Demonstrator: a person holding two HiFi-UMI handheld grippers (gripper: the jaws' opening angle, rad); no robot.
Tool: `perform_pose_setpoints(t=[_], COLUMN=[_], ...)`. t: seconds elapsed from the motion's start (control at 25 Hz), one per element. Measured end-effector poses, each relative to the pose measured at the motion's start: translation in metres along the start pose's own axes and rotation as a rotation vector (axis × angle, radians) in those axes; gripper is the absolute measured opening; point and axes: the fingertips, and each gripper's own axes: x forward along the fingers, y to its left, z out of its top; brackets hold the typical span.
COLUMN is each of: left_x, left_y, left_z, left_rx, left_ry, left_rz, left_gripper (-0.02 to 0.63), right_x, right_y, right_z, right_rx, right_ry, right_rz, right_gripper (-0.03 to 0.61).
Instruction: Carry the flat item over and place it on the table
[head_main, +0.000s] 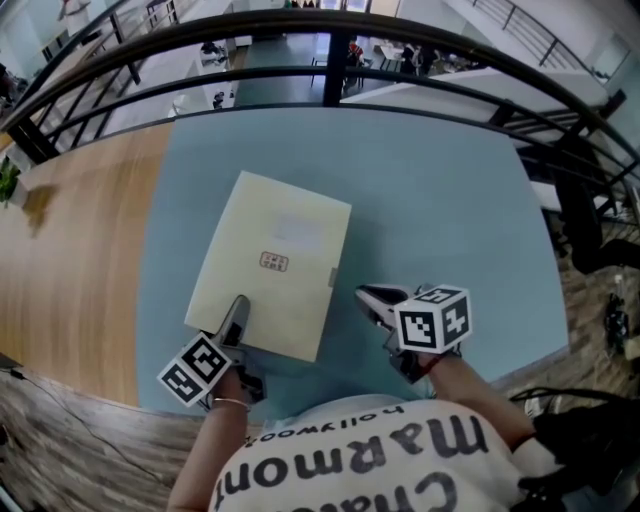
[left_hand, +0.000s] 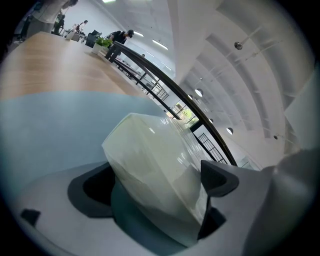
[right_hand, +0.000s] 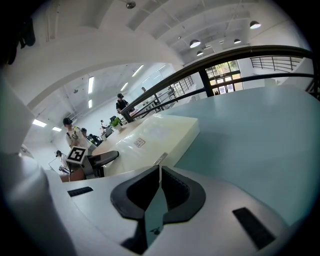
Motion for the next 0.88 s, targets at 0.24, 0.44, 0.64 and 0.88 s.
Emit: perform_pose_setpoints(t=[0.24,0.44,0.64,0.88], left_x=[-0.001,-0.003,-0.006,-0.013], left_y=[0.001,0.003,0.007,0.013], left_z=[0.000,-0.001,-0.002,-0.003], left_rx=[0.002,0.004,0.017,0.075], left_ry=[-0.003,-0.017,-0.051,-0.097], left_rz=[0.032,0.057,0.115,0.212], left_gripper=[0.529,0.532,0.538,0.537], right_x=[-0.001,-0.005,-0.015,-0.029], right_y=[0.000,-0.001,-0.010,-0.020], right_z=[0.000,-0.003,-0.003,-0.005], right_rx=[0.000,0.008,0.016,0.017], right_ry=[0.001,0.004,-0.003,-0.009], right_rz=[0.012,0.023,0.018,0.016], right_gripper=[0.040,0.040,0.040,0.040])
